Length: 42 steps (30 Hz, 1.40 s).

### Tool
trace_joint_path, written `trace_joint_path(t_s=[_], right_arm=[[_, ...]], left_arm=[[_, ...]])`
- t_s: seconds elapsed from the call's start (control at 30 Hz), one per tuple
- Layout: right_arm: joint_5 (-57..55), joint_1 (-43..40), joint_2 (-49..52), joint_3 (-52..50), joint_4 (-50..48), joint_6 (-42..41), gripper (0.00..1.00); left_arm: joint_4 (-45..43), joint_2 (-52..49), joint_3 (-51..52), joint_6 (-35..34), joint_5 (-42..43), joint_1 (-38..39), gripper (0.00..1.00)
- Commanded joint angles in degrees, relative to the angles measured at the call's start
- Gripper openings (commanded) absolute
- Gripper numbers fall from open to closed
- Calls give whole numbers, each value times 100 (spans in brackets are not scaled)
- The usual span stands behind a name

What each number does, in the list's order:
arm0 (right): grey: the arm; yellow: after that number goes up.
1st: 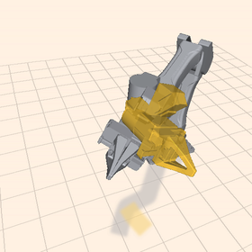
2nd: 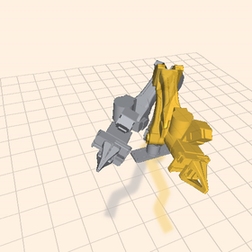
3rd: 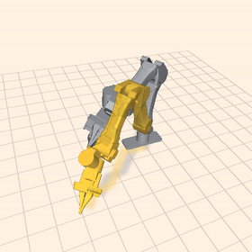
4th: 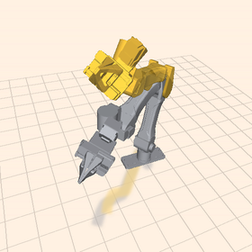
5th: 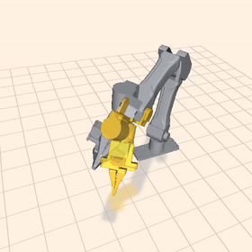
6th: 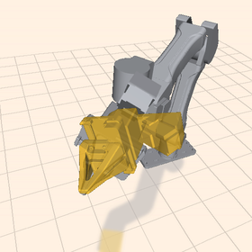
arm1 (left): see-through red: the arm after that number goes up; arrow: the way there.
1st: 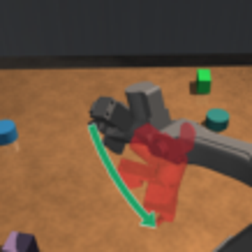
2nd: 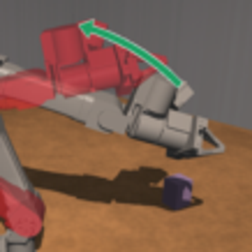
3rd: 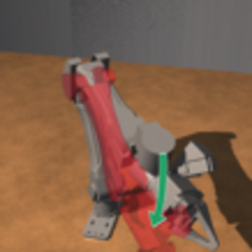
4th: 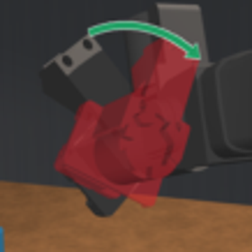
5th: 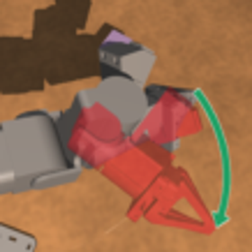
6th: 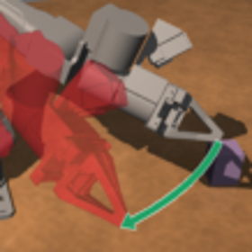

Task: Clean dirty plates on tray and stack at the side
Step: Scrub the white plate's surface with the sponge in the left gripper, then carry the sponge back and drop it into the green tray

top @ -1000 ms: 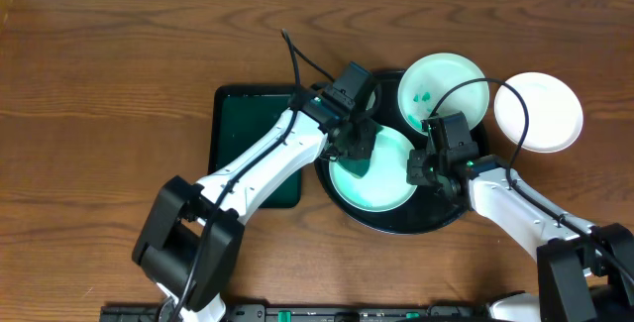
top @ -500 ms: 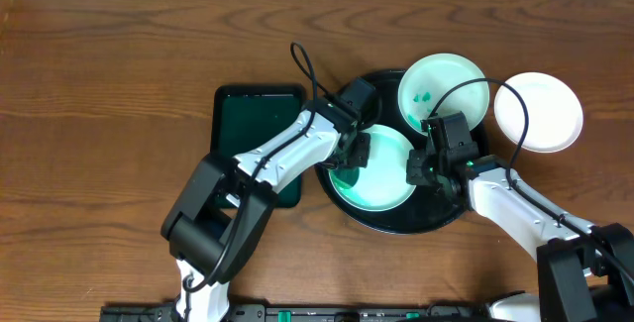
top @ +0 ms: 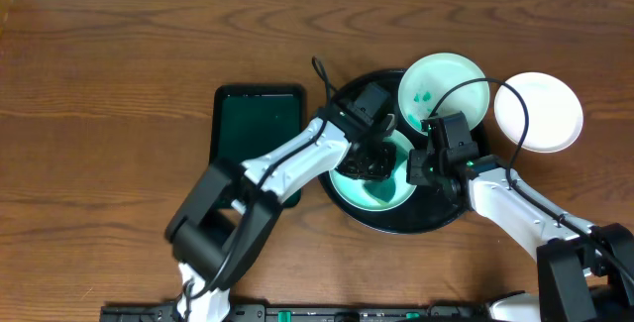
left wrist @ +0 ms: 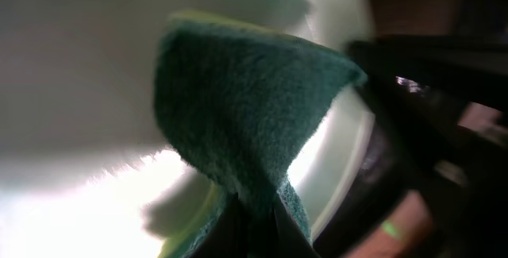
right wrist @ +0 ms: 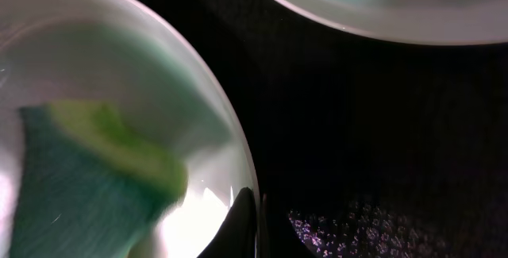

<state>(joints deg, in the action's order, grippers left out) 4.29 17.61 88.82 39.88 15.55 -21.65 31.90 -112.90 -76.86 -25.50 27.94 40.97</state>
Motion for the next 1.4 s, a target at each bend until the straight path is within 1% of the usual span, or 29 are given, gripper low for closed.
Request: trace_joint_path(t_s=[0.0,0.13,0.2,0.37,0.5,0.63,0.67,0.73,0.9,0.97,1.0,1.07,1.17,1.27,1.37], right_arm=[[374,87,35,-20,-57,50,1],[374,87,35,-20,-61,48,1],[374,87,35,-20,-66,48,1],[374,87,35,-20,-81,48,1],[374,87,35,-20,-81,48,1],[374,87,35,-20,-76,48,1],[374,87,35,-20,-76,48,1],[374,87,35,-20,-76,50,1],[374,87,35,-20,-79,48,1],[374,87,35,-20,-79,48,1],[374,87,35,-20,-79,48,1],[374,87,35,-20,-76,48,1],[374,87,35,-20,-74,48,1],[374,87,35,-20,-76,48,1],[376,87,35,-20,-76,48,1]], left_arm=[[201,850,-107,-125,-1121,-15,7],[651,1014,-105,-146,-2260,-11,7],[767,986,-35,-144,-2590,-11,7],[675,745,232,-201,-2627,-11,7],[310,420,442,-271,-2627,-11,7],[138,50,476,-535,-2544,-11,7],[114,-28,476,-575,-2378,-11,7],[50,-122,476,-570,-1775,-11,7],[-223,-87,472,-520,118,-20,7],[-437,7,461,-522,654,-28,7],[-507,72,446,-525,763,-33,7],[-527,297,363,-511,708,-70,7],[-520,772,310,-479,348,-225,7],[-302,1357,310,-479,-374,-520,8],[197,1915,310,-476,-1204,-927,7]])
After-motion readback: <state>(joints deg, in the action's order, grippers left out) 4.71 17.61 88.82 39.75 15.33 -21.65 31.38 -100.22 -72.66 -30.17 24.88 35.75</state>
